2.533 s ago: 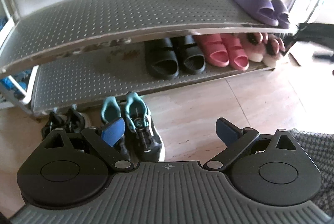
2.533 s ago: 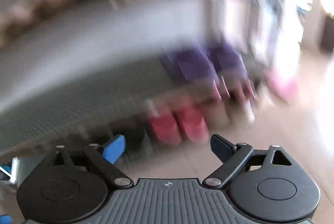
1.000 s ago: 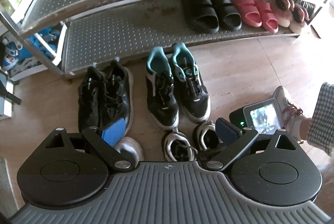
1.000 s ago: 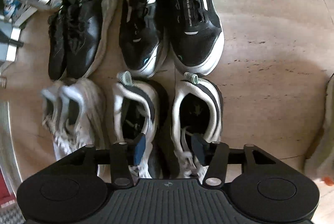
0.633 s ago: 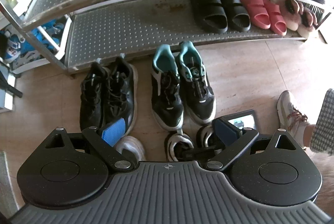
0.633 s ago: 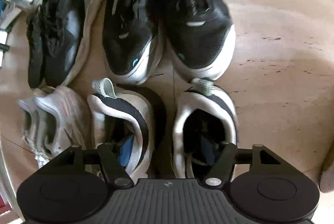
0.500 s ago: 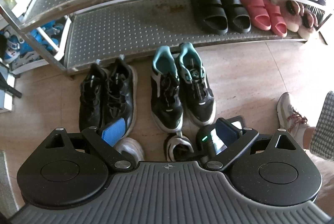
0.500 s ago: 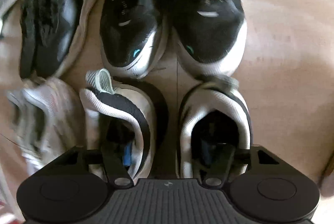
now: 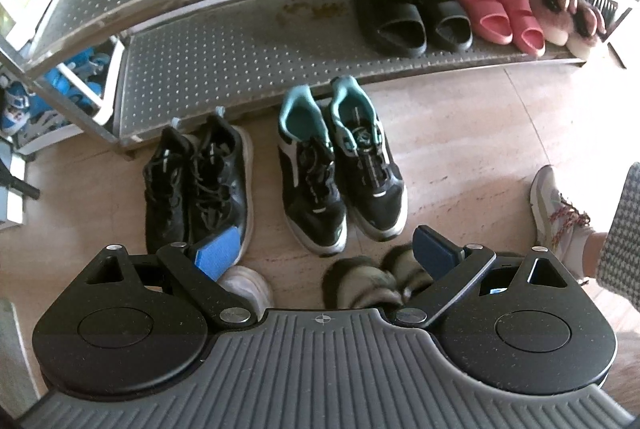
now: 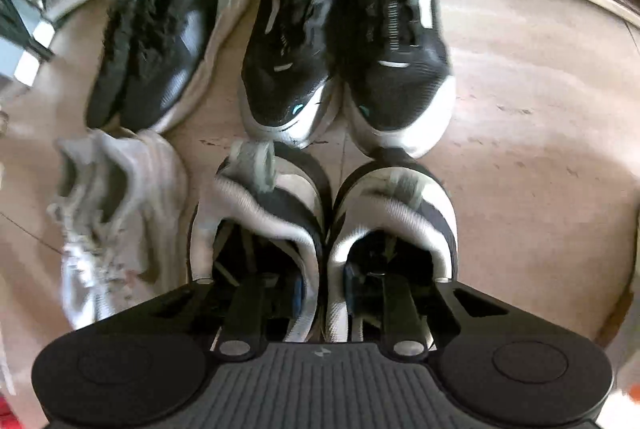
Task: Organize scattered shoes
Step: 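Reach the right tool to the grey-white sneaker pair and grasp both heels, then lift the grey-white sneakers with the right tool and carry them to the rack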
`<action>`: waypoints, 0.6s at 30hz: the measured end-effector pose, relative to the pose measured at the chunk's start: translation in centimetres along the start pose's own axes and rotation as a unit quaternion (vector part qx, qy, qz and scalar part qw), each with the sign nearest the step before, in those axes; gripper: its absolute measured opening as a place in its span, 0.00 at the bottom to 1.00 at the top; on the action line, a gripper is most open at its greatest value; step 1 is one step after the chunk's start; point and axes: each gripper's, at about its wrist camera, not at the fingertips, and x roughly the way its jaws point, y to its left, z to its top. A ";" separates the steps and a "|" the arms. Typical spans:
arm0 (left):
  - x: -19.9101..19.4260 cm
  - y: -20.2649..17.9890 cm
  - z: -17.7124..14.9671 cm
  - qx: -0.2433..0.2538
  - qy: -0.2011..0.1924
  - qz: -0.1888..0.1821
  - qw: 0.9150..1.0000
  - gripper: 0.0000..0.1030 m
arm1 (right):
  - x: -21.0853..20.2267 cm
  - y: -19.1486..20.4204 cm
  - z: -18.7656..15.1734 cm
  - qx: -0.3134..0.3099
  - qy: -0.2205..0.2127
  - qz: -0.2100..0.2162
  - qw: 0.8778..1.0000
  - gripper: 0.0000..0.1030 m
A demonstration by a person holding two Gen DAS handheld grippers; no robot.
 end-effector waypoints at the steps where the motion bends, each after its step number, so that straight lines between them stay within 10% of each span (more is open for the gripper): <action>1: 0.0 -0.2 0.0 0.001 -0.002 0.001 1.000 0.94 | -1.2 -0.5 -0.4 0.003 -0.006 0.002 1.000 0.19; 9: -1.7 -2.6 1.8 0.000 -0.053 -0.007 0.999 0.94 | -12.2 -4.6 -1.1 0.020 -0.110 -0.015 0.994 0.19; 18: -3.2 -5.6 3.4 0.010 -0.122 -0.061 0.991 0.94 | -24.1 -11.7 8.4 0.038 -0.250 -0.084 0.964 0.19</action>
